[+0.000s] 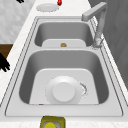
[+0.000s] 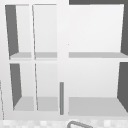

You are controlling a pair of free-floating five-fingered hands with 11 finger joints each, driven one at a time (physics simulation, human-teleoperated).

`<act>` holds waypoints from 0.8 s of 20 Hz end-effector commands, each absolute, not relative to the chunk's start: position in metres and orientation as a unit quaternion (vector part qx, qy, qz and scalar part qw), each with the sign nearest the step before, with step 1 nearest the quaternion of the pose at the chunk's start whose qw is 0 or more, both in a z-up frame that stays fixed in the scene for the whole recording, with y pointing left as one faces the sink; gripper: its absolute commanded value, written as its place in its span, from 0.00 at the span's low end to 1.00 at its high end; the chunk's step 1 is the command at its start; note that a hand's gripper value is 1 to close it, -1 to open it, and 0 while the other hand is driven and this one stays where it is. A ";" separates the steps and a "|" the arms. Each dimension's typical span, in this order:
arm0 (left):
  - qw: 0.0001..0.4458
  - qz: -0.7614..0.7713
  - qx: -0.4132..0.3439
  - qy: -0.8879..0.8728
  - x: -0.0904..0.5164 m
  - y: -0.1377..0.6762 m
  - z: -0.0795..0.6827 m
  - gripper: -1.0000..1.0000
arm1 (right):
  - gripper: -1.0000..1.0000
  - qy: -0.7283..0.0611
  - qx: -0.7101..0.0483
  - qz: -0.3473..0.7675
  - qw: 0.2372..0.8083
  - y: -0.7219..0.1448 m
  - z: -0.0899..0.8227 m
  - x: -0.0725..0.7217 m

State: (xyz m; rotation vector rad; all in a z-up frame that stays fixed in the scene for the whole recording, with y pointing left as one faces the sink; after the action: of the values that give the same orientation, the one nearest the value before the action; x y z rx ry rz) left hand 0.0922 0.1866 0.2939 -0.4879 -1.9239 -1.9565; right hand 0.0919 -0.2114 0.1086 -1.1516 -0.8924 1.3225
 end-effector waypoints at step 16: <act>0.141 -0.688 -0.157 -0.695 -0.022 0.210 0.288 0.00 | 0.50 -0.378 -0.487 0.560 0.554 -0.211 0.109 0.092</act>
State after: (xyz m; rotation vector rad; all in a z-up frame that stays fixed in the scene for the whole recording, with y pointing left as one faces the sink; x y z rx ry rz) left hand -0.0104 0.2096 0.2922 -0.4460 -1.9696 -1.9829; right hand 0.0919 -0.2114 0.1086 -1.1516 -0.8924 1.3225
